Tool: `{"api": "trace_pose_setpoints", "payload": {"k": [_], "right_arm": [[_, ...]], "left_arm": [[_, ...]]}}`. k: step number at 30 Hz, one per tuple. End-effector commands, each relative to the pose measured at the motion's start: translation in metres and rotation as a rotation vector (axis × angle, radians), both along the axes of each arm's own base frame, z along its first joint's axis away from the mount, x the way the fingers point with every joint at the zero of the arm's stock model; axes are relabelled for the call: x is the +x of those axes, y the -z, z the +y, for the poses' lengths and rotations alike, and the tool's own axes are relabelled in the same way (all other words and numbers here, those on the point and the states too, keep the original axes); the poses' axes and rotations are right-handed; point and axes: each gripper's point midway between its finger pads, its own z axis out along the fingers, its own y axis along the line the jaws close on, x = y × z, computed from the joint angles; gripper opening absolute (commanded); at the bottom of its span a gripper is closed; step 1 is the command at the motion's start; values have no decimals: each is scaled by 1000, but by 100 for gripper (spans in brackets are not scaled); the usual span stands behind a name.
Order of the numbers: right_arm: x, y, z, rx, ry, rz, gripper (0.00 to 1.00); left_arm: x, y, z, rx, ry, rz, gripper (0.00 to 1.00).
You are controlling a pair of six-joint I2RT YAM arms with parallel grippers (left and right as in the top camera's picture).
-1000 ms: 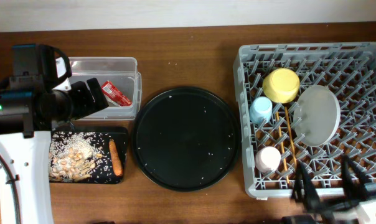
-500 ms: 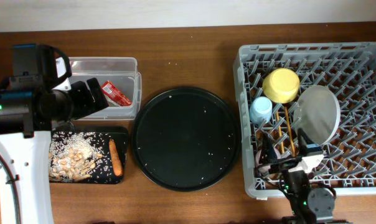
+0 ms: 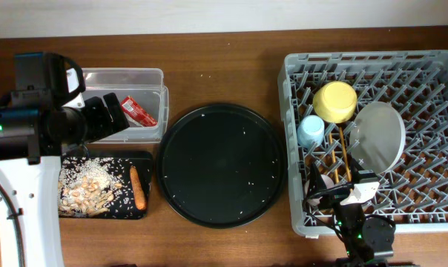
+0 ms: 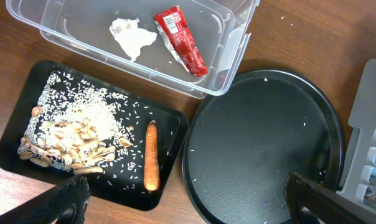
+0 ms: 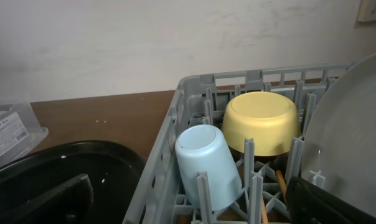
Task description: Sort waste into correct bins and load items into the dishwasher rack
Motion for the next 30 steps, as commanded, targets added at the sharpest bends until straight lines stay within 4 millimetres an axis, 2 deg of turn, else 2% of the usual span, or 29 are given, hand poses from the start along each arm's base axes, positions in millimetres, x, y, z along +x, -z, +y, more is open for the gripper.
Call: {"api": "trace_pose_setpoints", "payload": {"k": [1,6,9,11,13,15,17,20,22,23,25,26,28,30], "right_arm": [[0,2,-2,-7,12,0,98],[0,2,-2,-7,12,0,98],[0,2,-2,-7,12,0,98],[0,2,-2,-7,12,1,98],[0,2,-2,-7,12,1,98],[0,2,-2,-7,12,1,98],[0,2,-2,-7,12,1,98],[0,2,-2,-7,12,1,98],[0,2,-2,-7,12,1,98],[0,2,-2,-7,12,1,98],[0,2,-2,-7,12,1,98],[0,2,-2,-7,12,1,98],[0,2,-2,-7,12,1,98],[0,2,-2,-7,12,1,98]], "left_arm": [[-1,-8,1,0,-14,-26,99],[-1,-6,1,0,-13,-20,99],[-13,-23,0,3,-13,-80,99],[-30,-43,-2,8,-7,-158,99],[-59,-71,-5,15,-6,-275,99],[-88,-83,-6,20,-6,-352,99],[-116,-82,-8,23,-6,-401,99],[-146,-52,-10,22,-5,-389,99],[-155,-11,-12,16,-4,-339,99],[-152,14,-11,13,-7,-338,99],[-132,47,-12,9,-1,-387,99],[-112,65,-14,-3,11,-459,99],[-80,75,-22,-37,57,-621,99],[-59,71,-33,-68,121,-798,99]]}}
